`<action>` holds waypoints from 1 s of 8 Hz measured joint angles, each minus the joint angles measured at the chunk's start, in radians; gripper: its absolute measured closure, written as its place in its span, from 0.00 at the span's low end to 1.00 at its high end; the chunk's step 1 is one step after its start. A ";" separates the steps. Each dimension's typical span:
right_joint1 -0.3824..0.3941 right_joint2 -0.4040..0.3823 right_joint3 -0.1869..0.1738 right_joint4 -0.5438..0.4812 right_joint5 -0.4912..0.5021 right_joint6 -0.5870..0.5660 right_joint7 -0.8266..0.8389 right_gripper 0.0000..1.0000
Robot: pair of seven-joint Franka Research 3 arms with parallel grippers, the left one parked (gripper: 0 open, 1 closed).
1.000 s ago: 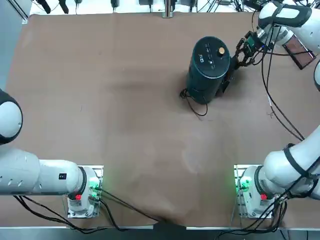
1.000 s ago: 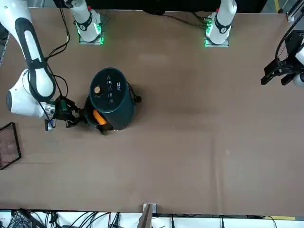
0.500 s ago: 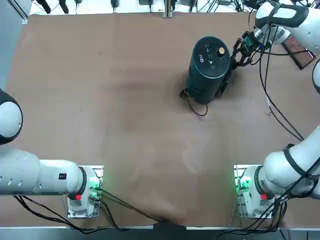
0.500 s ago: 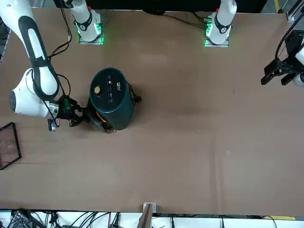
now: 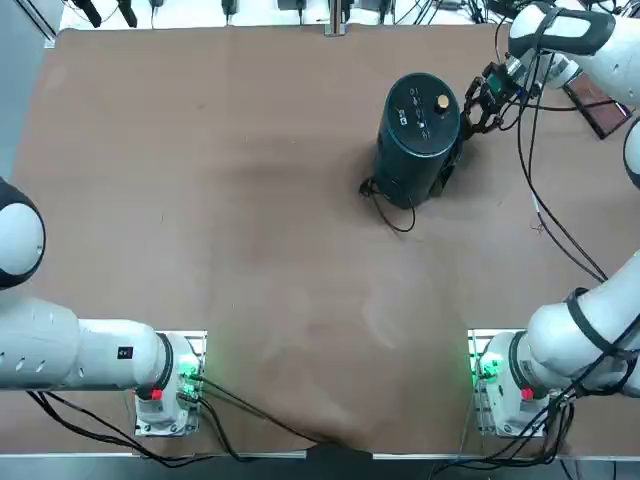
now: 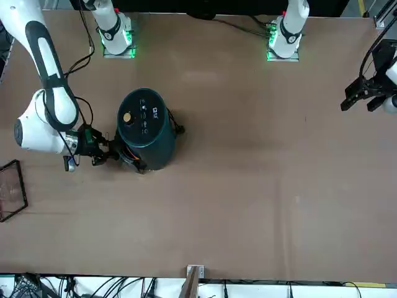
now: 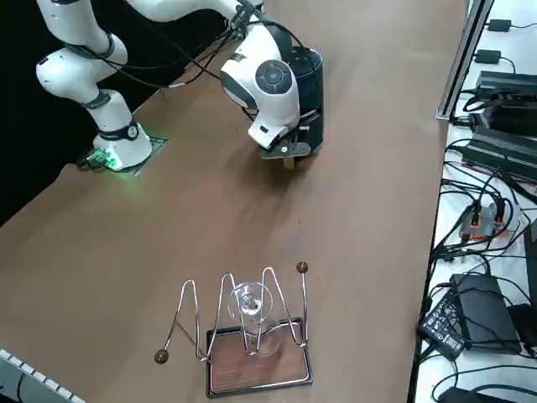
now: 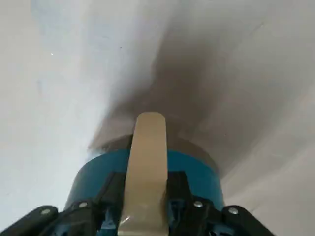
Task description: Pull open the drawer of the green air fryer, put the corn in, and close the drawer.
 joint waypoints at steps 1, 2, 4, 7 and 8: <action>0.001 0.001 0.000 -0.001 0.000 0.002 0.000 0.55; 0.002 0.002 0.000 -0.002 0.000 0.005 0.000 0.55; 0.005 0.003 -0.001 -0.002 0.001 0.007 0.000 0.55; 0.008 -0.003 -0.001 -0.002 0.001 0.007 0.000 0.55; 0.009 -0.005 -0.001 -0.002 0.001 0.006 0.000 0.55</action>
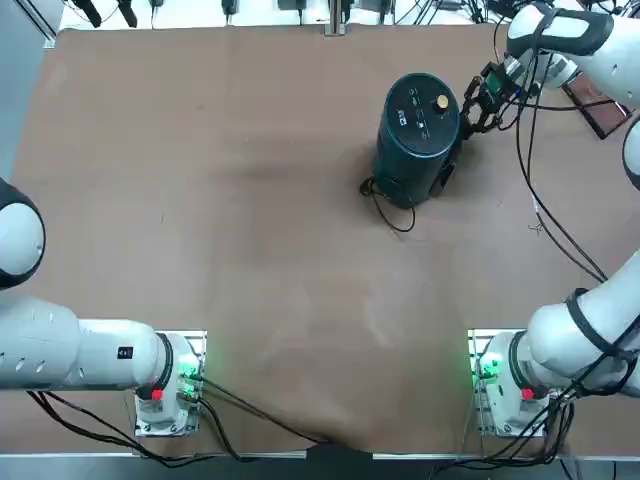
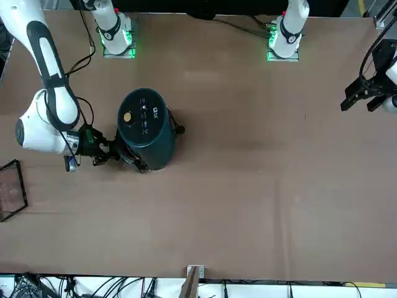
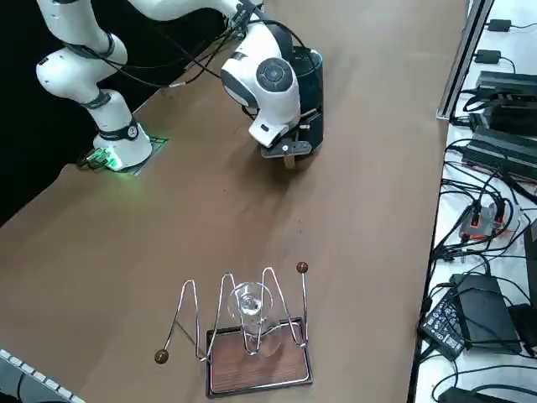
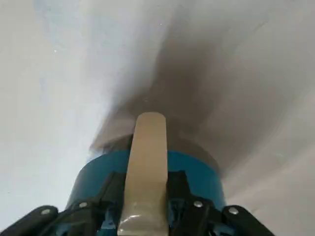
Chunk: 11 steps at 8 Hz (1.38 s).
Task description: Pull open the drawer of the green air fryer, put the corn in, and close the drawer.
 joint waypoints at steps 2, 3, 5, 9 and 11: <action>0.001 -0.001 -0.001 0.000 0.000 -0.002 0.002 0.55; 0.002 -0.003 -0.001 0.000 0.000 -0.004 0.004 0.55; 0.003 -0.007 -0.002 0.000 0.000 -0.009 0.008 0.55; 0.003 -0.011 -0.006 -0.004 0.007 -0.020 0.019 0.55; -0.005 -0.011 -0.007 -0.010 0.020 -0.029 0.019 0.55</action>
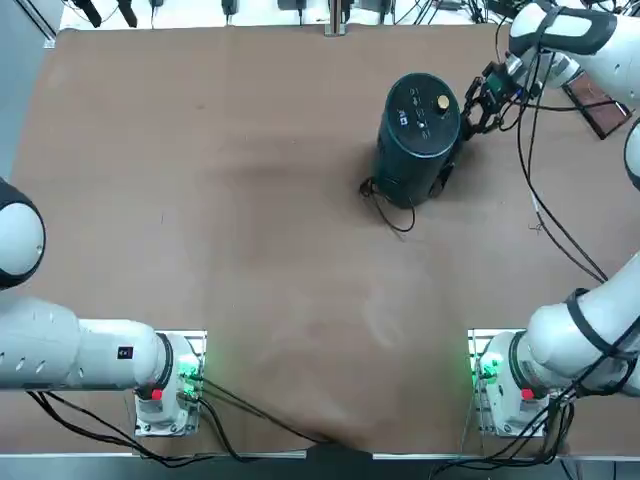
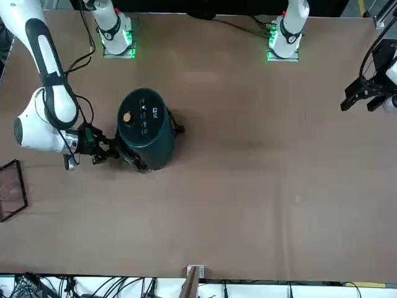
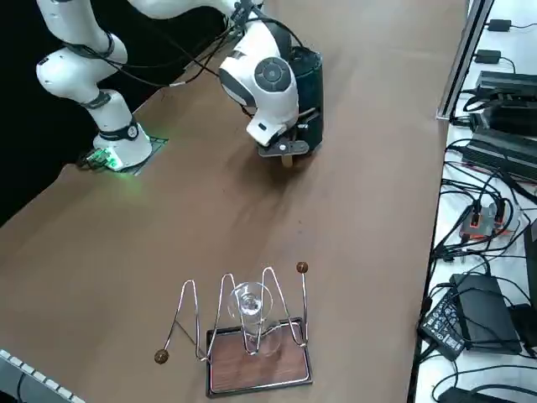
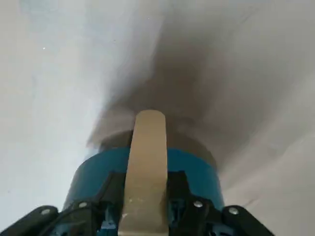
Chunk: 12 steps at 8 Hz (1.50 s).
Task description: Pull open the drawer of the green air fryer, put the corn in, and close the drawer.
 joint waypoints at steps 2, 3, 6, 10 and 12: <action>-0.004 0.000 0.000 -0.006 0.007 -0.001 0.000 0.55; -0.006 0.000 0.000 -0.008 0.010 -0.002 0.000 0.55; -0.006 0.000 0.002 -0.009 0.011 -0.002 0.002 0.55; 0.005 0.004 0.009 -0.011 0.020 -0.001 0.005 0.55; 0.013 0.010 0.010 -0.011 0.029 0.000 0.005 0.55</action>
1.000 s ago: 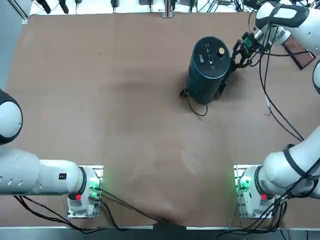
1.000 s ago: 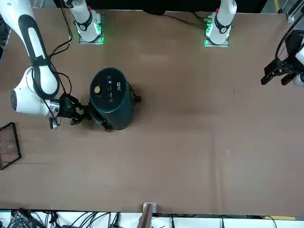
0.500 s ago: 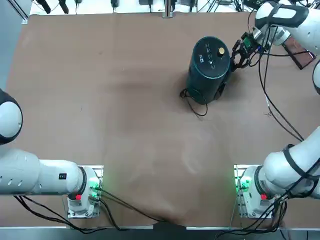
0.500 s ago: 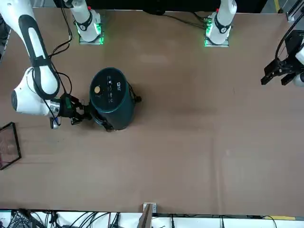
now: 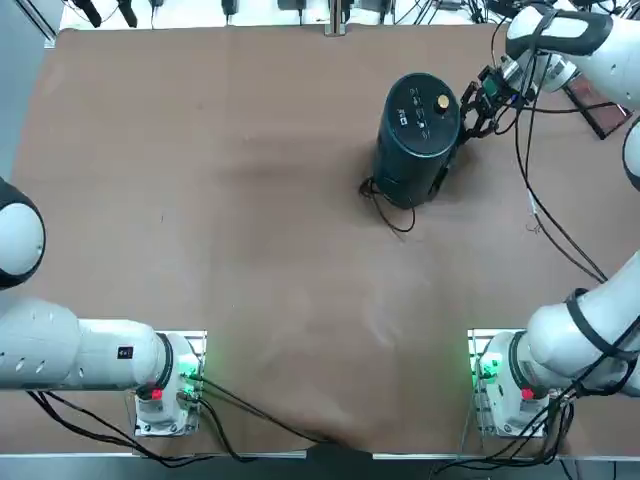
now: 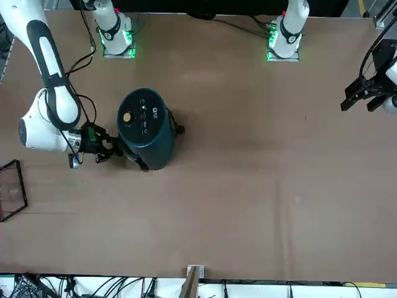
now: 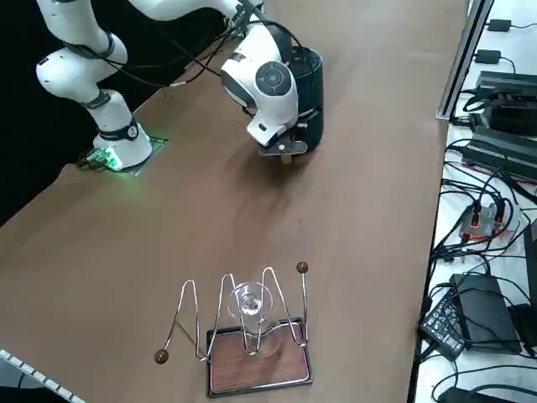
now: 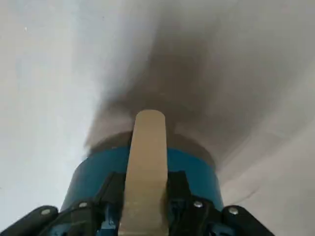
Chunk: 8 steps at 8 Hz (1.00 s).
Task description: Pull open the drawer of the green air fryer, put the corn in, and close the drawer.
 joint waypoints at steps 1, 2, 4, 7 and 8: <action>0.005 0.003 0.001 0.000 0.010 0.001 0.000 0.55; 0.011 0.005 0.001 -0.001 0.021 0.005 0.000 0.55; 0.029 0.007 0.001 -0.003 0.026 0.015 0.000 0.55; 0.035 0.006 -0.001 -0.006 0.027 0.027 0.000 0.55; 0.036 0.005 -0.002 -0.007 0.027 0.029 0.000 0.54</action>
